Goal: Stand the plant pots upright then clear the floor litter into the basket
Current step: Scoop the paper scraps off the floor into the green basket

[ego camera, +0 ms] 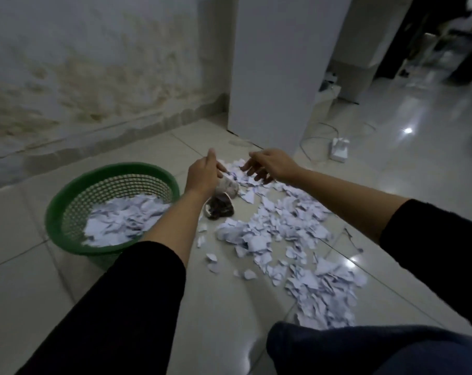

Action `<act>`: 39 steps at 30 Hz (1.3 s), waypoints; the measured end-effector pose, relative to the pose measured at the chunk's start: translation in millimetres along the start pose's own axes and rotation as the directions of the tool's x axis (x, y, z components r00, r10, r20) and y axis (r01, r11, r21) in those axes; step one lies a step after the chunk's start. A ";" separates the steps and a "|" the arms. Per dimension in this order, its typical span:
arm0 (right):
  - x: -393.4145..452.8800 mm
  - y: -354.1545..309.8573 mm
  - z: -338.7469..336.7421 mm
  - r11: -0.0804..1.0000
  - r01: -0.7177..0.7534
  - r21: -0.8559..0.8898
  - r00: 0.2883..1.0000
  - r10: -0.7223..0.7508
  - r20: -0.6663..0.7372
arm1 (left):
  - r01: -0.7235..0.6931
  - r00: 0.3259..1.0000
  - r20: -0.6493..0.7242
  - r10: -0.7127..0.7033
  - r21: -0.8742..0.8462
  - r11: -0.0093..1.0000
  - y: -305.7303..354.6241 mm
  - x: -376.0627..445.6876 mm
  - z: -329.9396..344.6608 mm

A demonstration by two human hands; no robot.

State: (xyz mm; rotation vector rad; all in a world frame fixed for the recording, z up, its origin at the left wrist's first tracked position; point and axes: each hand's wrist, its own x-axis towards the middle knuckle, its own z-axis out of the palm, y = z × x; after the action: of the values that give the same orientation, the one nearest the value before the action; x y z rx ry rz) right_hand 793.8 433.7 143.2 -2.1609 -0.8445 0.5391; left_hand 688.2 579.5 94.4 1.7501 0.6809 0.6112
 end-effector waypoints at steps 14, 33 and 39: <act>-229.8 303.4 77.3 0.963 -0.238 0.127 0.746 0.265 -0.610 | -0.494 0.764 0.622 0.171 0.393 0.775 -159.7 -188.2 150.8; -159.4 307.0 84.8 0.973 -0.196 0.121 0.849 0.230 -0.475 | -0.208 0.941 0.339 0.013 0.546 0.812 -184.5 -164.4 186.3; -206.7 320.3 112.8 0.961 -0.261 0.090 0.816 0.269 -0.512 | -0.083 0.996 0.079 0.049 0.531 0.843 -193.1 -168.2 166.4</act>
State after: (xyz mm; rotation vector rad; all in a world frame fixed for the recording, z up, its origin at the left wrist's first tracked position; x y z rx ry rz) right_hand 710.5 178.9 -150.4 -2.2628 -0.2378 0.0674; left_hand 659.4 393.1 -145.8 2.3114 0.8012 0.4302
